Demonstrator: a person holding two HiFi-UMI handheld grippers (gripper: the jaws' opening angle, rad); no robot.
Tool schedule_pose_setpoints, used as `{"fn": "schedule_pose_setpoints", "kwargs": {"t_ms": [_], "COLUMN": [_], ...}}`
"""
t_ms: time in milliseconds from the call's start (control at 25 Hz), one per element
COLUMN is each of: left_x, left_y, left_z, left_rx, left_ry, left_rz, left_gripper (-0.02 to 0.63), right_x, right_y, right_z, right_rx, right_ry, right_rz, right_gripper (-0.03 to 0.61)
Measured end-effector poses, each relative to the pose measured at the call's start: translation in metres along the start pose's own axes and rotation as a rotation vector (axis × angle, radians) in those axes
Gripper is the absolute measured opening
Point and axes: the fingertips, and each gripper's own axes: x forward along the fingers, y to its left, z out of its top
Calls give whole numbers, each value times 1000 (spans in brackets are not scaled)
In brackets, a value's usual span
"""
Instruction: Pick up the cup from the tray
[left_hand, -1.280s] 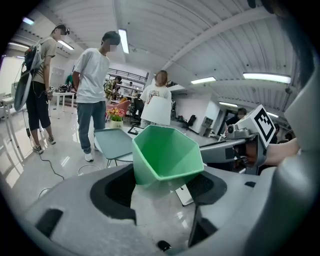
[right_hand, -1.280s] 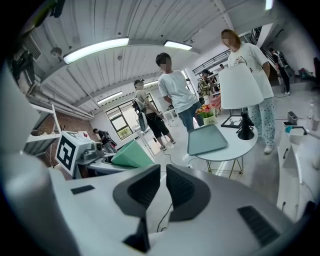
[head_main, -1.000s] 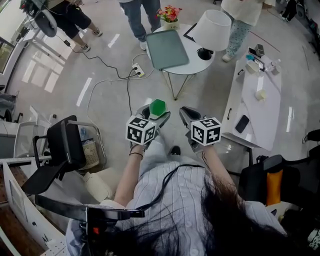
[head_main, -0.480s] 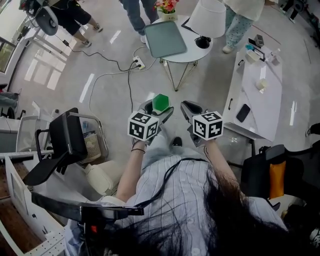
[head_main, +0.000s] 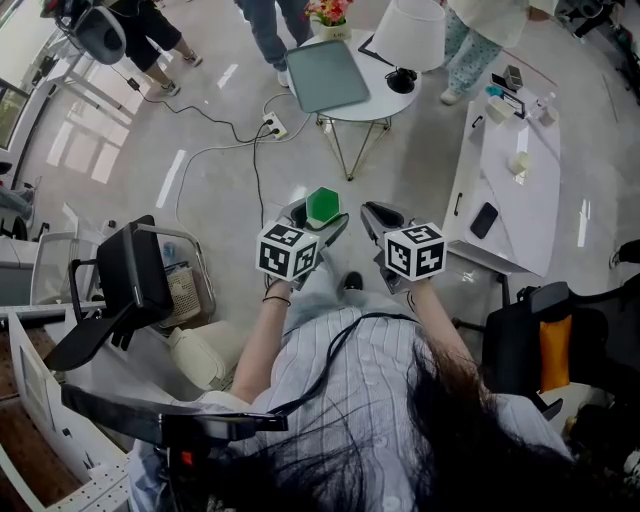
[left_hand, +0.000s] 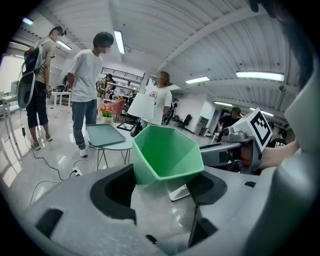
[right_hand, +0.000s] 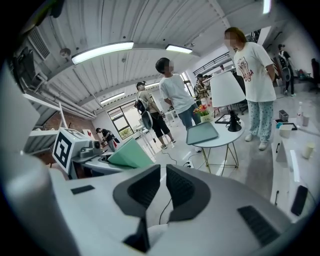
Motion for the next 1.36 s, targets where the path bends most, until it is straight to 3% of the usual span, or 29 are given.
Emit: {"fn": "schedule_pose_setpoints", "kwargs": {"t_ms": [1360], "left_x": [12], "left_y": [-2], "left_z": [0], "left_rx": [-22], "left_ry": [-4], "left_rz": [-14], "left_gripper": [317], "right_x": [3], "right_y": [-2], "right_z": [-2], "right_rx": [-16], "right_ry": [24], "right_rz": [13], "right_gripper": [54]}}
